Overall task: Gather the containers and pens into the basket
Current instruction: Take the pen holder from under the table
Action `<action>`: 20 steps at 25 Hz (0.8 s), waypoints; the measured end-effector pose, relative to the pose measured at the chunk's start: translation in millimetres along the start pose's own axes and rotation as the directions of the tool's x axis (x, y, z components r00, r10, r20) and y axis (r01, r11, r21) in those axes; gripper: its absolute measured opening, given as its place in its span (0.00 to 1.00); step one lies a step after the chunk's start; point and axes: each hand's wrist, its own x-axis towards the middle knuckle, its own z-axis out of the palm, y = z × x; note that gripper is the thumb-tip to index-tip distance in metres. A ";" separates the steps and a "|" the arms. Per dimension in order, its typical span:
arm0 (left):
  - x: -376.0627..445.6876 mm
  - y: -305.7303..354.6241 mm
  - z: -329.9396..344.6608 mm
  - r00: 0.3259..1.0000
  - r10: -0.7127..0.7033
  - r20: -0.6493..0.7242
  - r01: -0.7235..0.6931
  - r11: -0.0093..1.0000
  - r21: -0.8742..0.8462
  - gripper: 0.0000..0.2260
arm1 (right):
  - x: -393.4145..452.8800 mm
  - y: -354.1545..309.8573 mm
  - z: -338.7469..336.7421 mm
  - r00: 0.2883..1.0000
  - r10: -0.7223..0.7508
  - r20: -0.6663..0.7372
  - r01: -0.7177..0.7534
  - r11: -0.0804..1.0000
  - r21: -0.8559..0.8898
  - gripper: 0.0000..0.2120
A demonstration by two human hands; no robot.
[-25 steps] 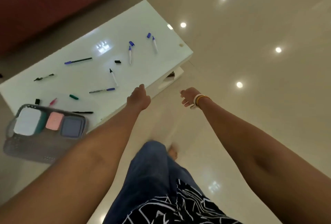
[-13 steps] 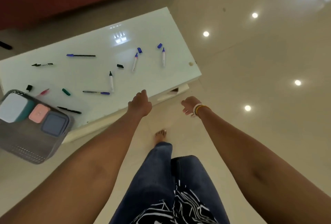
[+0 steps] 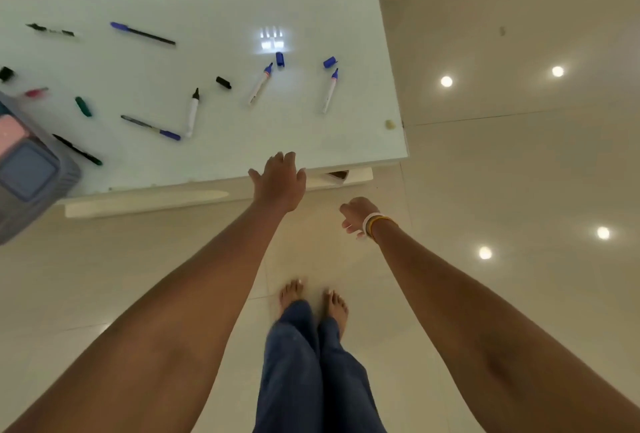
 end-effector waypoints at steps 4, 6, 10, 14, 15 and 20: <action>48.7 -23.3 76.4 0.955 0.187 -0.230 -0.157 0.977 0.142 0.24 | 98.8 17.2 17.9 1.000 0.021 -0.008 -0.020 0.996 0.092 0.09; 71.8 -35.5 117.5 0.922 0.242 -0.303 -0.194 0.965 0.178 0.28 | 161.9 26.6 29.3 0.997 0.035 -0.071 -0.018 0.975 0.221 0.12; 105.0 -62.1 189.3 0.777 0.344 -0.527 -0.167 0.920 0.355 0.33 | 268.7 31.5 43.9 0.979 0.114 -0.171 0.000 0.833 0.553 0.23; 142.2 -73.5 217.2 0.465 0.462 -0.755 -0.098 0.875 0.475 0.32 | 329.8 23.3 44.2 0.970 0.181 -0.165 0.028 0.584 0.811 0.28; 148.8 -76.2 221.2 0.400 0.479 -0.781 -0.087 0.868 0.488 0.31 | 341.5 20.9 47.2 0.965 0.190 -0.180 0.042 0.565 0.824 0.28; 158.3 -76.3 227.2 0.277 0.503 -0.819 -0.040 0.858 0.513 0.29 | 370.5 24.2 63.1 0.959 0.130 -0.252 0.119 0.622 0.774 0.19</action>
